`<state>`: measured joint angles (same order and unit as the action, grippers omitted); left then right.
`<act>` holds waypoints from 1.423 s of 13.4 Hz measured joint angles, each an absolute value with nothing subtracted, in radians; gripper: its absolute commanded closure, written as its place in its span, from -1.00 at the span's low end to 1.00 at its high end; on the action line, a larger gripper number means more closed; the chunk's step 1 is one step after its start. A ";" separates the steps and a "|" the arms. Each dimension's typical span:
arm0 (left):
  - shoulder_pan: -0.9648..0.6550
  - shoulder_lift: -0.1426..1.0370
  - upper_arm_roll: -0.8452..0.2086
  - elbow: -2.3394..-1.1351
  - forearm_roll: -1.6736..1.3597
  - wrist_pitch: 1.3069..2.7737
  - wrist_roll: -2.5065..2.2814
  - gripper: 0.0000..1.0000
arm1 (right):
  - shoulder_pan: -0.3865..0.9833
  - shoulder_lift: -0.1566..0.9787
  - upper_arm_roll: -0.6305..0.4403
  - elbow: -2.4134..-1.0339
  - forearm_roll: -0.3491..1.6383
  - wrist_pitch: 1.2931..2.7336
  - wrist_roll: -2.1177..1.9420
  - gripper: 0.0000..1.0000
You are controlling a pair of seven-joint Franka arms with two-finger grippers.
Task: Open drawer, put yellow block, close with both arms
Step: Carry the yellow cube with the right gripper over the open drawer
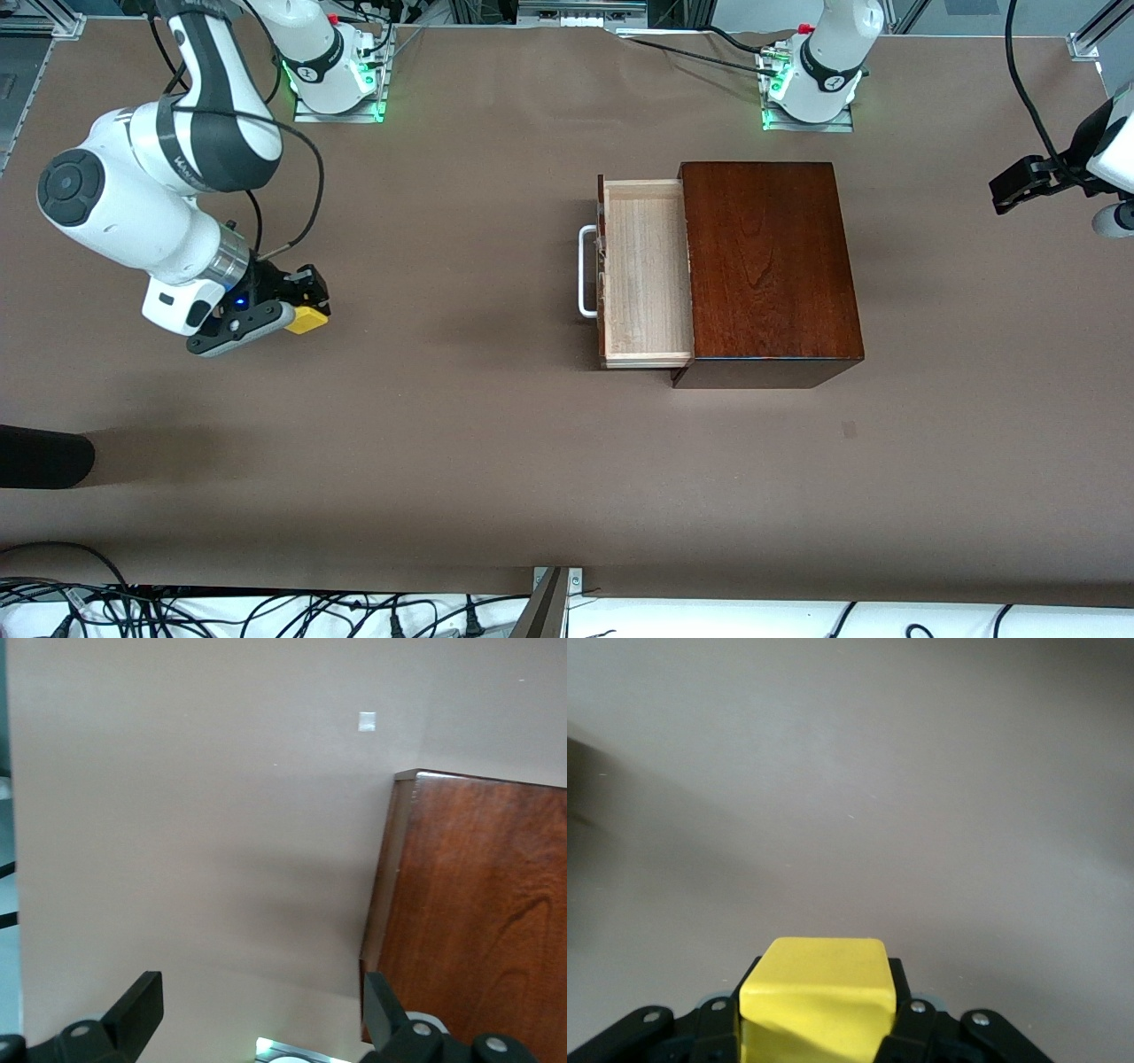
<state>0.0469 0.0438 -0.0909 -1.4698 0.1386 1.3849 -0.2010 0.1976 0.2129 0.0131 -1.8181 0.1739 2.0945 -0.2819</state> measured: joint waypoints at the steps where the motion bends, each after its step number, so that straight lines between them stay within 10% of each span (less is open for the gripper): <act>1: 0.049 0.044 -0.090 -1.469 0.119 1.390 -0.201 -1.00 | 0.219 0.214 0.015 -1.803 0.174 2.089 -0.281 1.00; 19: 0.050 0.040 -0.089 -1.465 0.054 1.411 -0.201 -1.00 | 0.465 0.285 0.019 -1.639 0.164 2.037 0.030 1.00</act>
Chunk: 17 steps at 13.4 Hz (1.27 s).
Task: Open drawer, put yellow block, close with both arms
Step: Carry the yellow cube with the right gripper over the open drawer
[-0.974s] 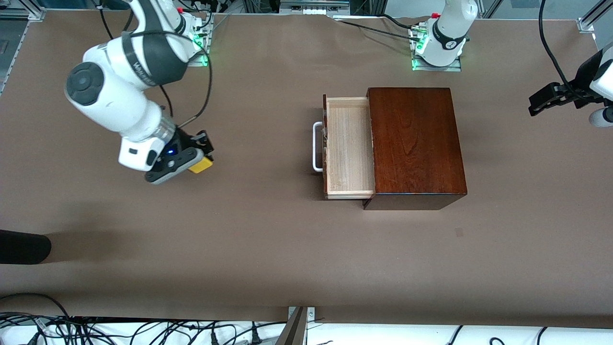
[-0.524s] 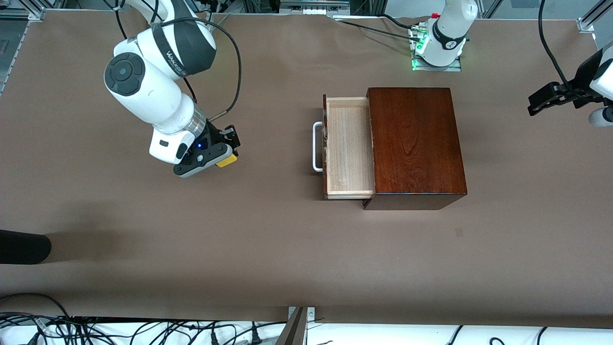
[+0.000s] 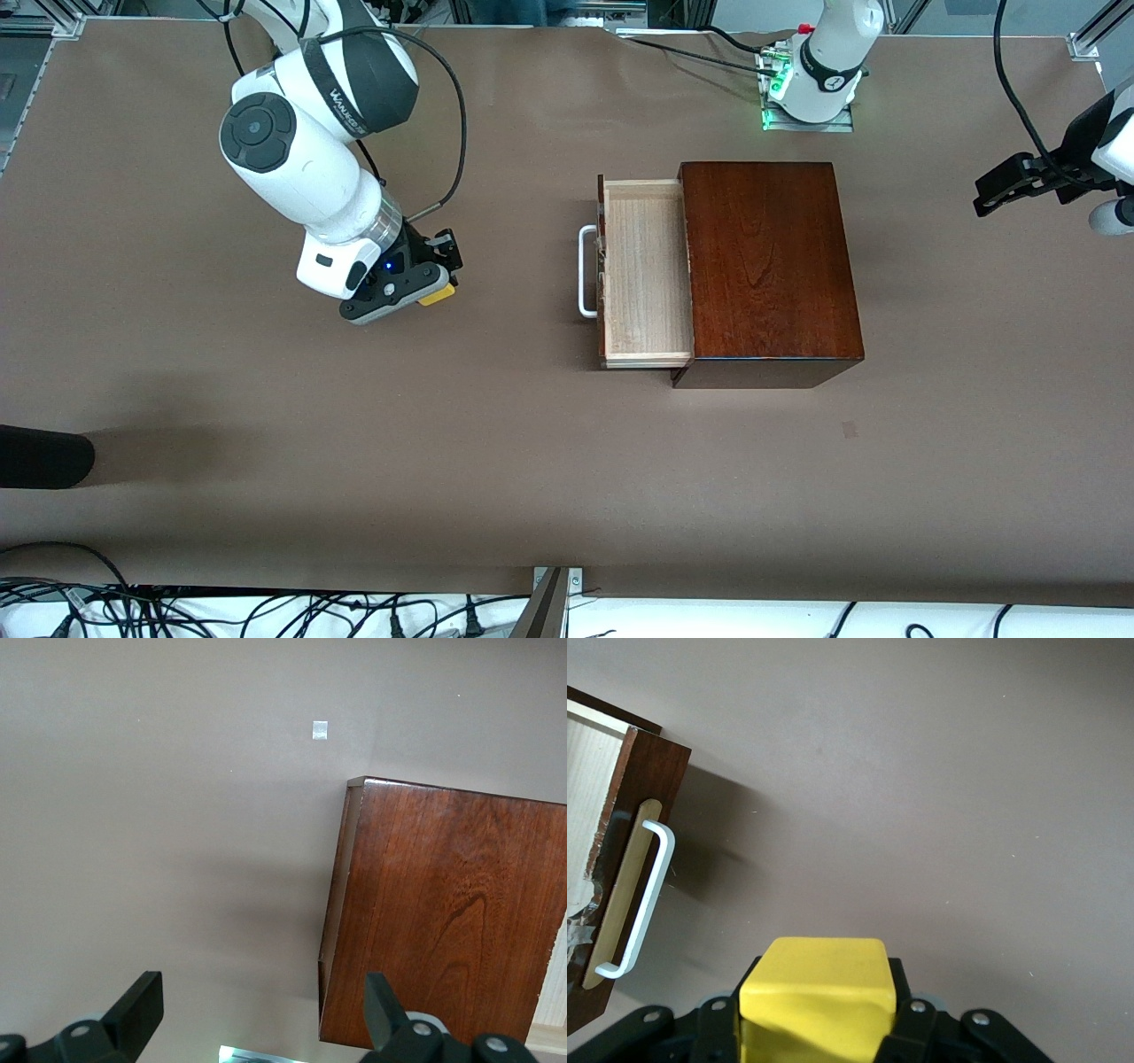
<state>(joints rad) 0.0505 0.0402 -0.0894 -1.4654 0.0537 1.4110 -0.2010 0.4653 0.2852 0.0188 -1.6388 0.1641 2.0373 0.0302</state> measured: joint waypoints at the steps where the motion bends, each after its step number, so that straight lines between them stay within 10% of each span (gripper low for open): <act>1: 0.050 0.040 -0.090 -1.466 0.054 1.411 -0.201 -1.00 | 0.479 0.290 0.019 -1.622 0.159 2.033 0.027 1.00; 17: 0.050 0.045 -0.095 -1.468 0.054 1.411 -0.201 -1.00 | 0.754 0.585 0.022 -1.183 0.114 1.929 -0.154 1.00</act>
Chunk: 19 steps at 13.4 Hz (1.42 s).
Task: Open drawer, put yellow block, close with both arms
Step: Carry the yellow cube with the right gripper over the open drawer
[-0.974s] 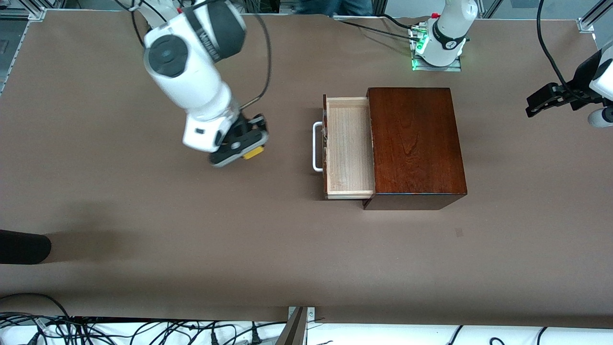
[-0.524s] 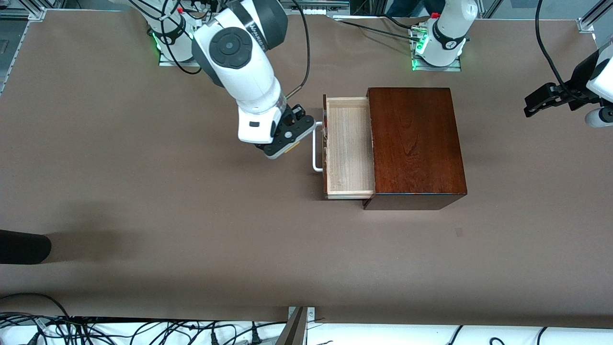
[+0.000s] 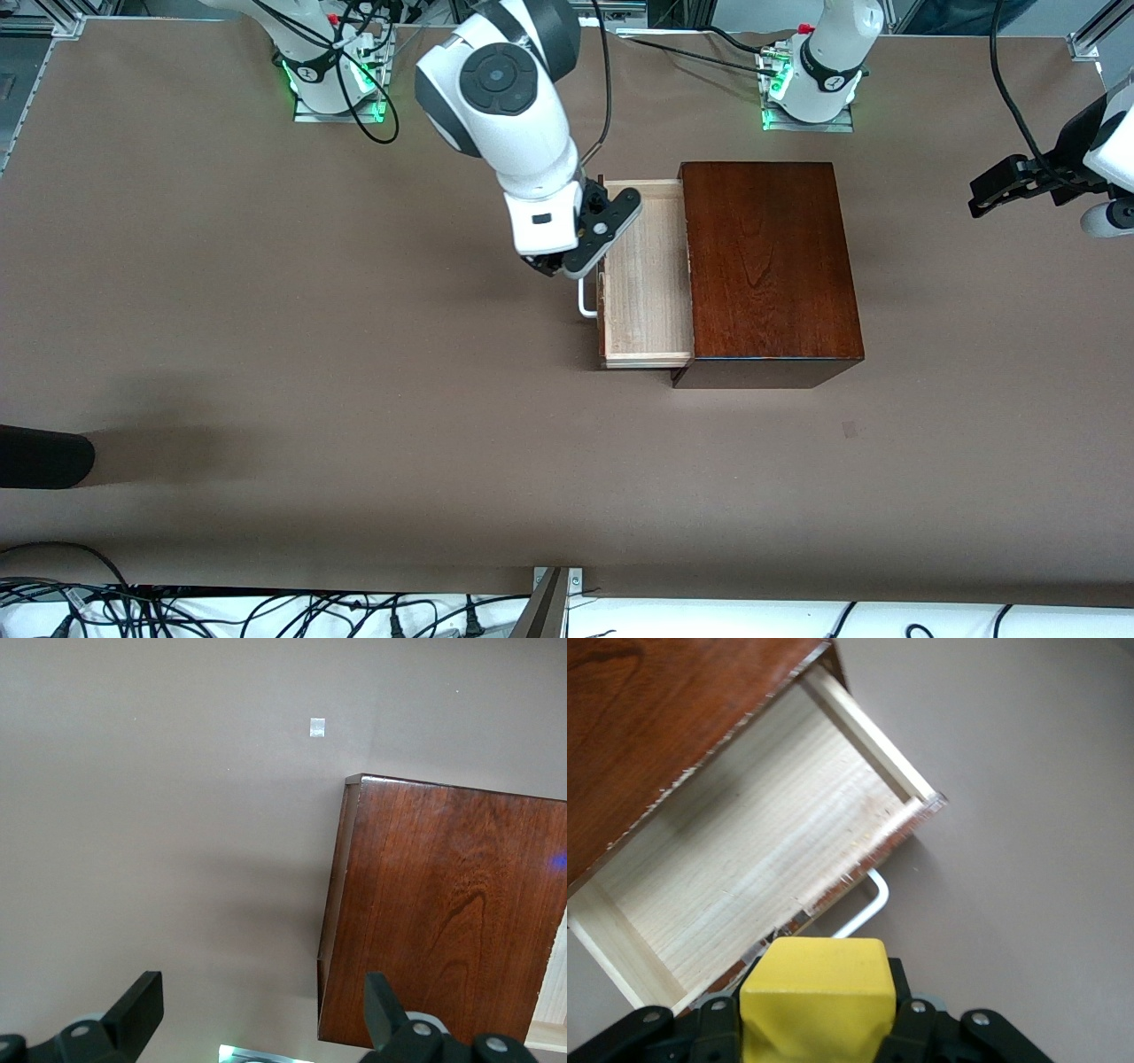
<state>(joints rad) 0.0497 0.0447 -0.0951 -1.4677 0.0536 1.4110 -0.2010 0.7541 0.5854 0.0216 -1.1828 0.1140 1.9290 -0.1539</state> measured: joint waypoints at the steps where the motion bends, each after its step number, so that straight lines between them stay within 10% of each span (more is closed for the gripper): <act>1: 0.050 0.045 -0.095 -1.468 0.054 1.411 -0.201 -1.00 | 0.763 0.605 0.022 -1.161 0.110 1.929 -0.188 1.00; 19: 0.050 0.046 -0.095 -1.469 0.054 1.411 -0.201 -1.00 | 0.888 0.817 0.021 -1.044 0.031 2.056 -0.604 1.00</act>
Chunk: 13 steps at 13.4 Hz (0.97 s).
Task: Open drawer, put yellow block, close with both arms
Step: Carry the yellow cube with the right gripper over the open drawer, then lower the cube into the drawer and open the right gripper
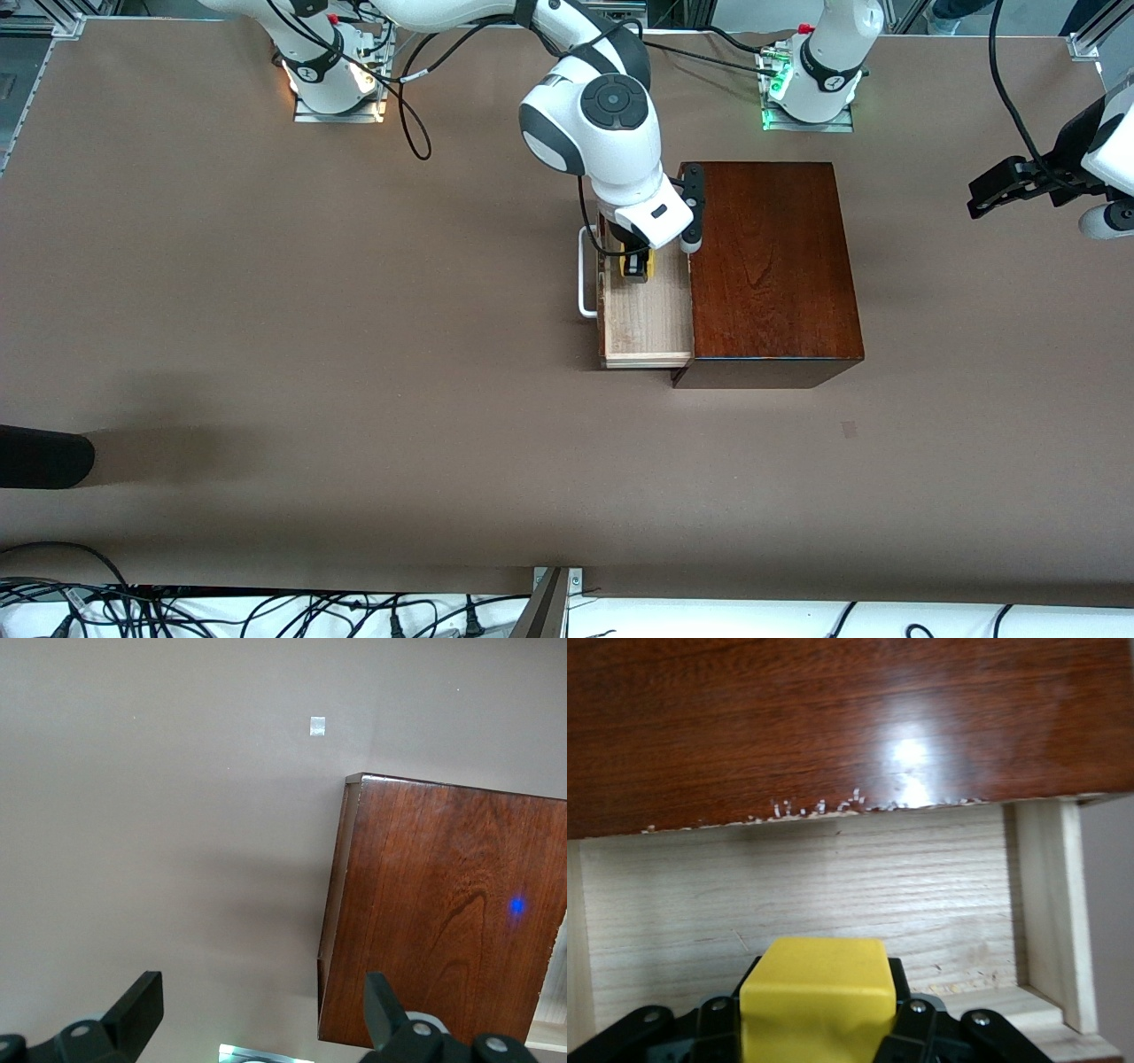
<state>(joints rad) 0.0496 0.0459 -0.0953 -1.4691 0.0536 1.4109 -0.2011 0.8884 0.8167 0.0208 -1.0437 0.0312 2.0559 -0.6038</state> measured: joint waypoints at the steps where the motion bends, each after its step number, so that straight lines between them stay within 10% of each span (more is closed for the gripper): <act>1: 0.050 0.046 -0.095 -1.469 0.054 1.411 -0.201 -1.00 | 0.893 0.827 0.021 -1.044 0.031 2.058 -0.612 1.00; 13: 0.060 0.046 -0.092 -1.469 0.054 1.411 -0.201 -1.00 | 0.929 0.876 0.021 -1.051 -0.057 2.057 -0.632 0.94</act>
<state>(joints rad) 0.0599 0.0459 -0.0918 -1.4693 0.0536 1.4110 -0.2011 0.9289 0.8763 0.0207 -1.0515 -0.0572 2.0567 -0.6320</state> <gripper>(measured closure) 0.000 0.445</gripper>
